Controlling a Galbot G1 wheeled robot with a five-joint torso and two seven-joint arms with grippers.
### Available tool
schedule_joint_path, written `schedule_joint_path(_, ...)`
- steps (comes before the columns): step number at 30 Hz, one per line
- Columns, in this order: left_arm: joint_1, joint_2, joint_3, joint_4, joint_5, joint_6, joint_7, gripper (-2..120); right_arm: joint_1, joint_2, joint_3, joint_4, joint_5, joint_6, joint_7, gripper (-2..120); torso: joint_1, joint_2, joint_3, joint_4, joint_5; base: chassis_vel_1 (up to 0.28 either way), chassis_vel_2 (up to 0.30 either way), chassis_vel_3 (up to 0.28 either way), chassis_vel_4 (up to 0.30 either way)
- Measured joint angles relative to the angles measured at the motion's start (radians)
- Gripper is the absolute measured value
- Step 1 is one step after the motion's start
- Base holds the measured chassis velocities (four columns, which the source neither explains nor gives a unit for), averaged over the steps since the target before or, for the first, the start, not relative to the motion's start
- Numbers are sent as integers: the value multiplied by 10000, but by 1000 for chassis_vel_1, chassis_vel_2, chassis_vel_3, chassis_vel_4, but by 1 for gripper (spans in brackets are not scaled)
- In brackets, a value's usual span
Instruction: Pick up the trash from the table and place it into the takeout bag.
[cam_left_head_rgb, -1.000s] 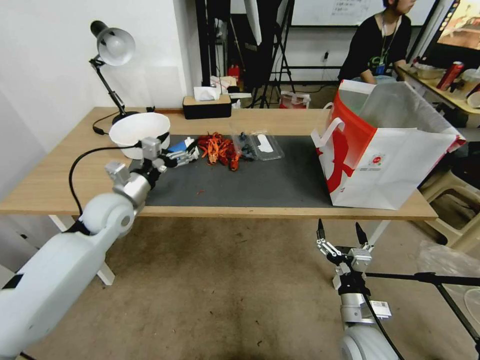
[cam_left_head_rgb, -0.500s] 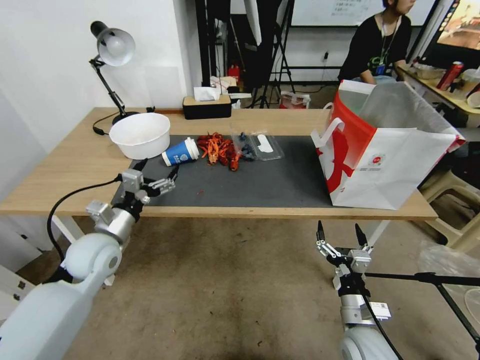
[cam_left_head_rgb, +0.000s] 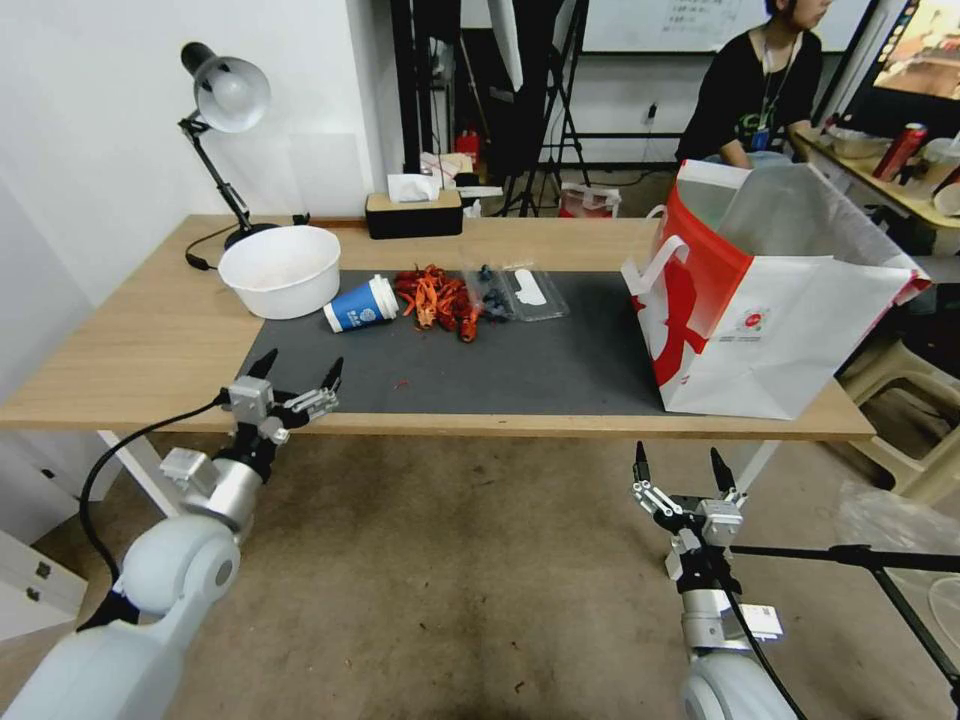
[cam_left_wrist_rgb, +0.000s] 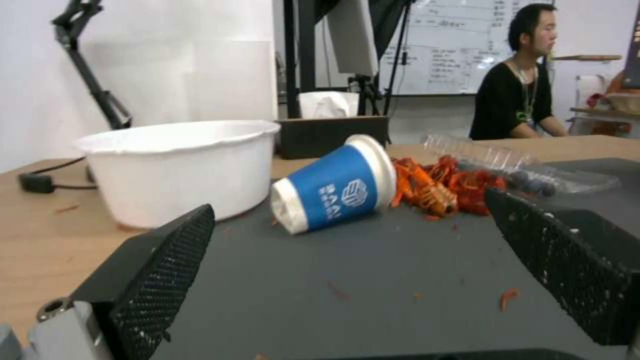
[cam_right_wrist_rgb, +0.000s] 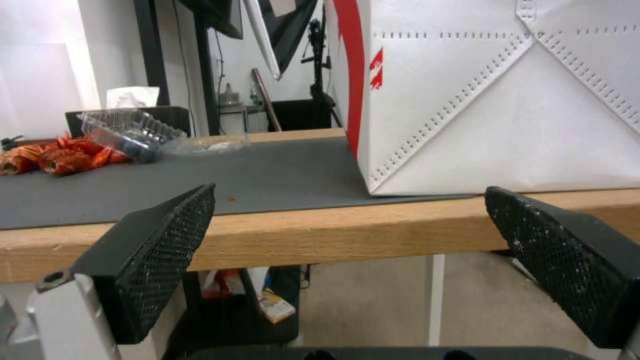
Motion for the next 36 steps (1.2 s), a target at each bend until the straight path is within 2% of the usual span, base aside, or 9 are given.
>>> schedule_joint_path(7, 1027, -669, -238, -1, 676, -665, 22, 100, 34, 31, -23, -71, 0, 41, -2, 100, -1, 0, -1, -1, 1, 0, 0, 0, 0)
schedule_joint_path(12, 1361, -835, -307, 48, 862, -885, 104, 100, 18, 41, -23, -84, 6, 69, -4, 100, -1, 0, 0, 1, 3, 0, 0, 0, 0)
schedule_joint_path(22, 1303, -819, -278, 178, 972, -957, 123, 100, -5, 82, -24, -118, 3, 121, -8, 100, 0, 0, 1, 0, 1, 0, 0, 0, 0)
schedule_joint_path(25, 544, -484, -177, 209, 991, -653, 135, 100, 9, 94, -28, -118, -23, 121, -9, 100, 0, 0, 1, -1, 0, 0, 0, 0, 0)
schedule_joint_path(30, 63, -271, 106, 207, 870, -341, 122, 100, 22, 107, -41, -116, -60, 105, -10, 100, 0, 0, 1, 0, 1, 0, 0, 0, 0)
schedule_joint_path(36, -689, 153, 769, 190, 103, 347, -70, 100, 47, 112, -54, -88, -93, 41, -7, 100, 0, 0, 1, -1, 1, 0, 0, 0, 0)
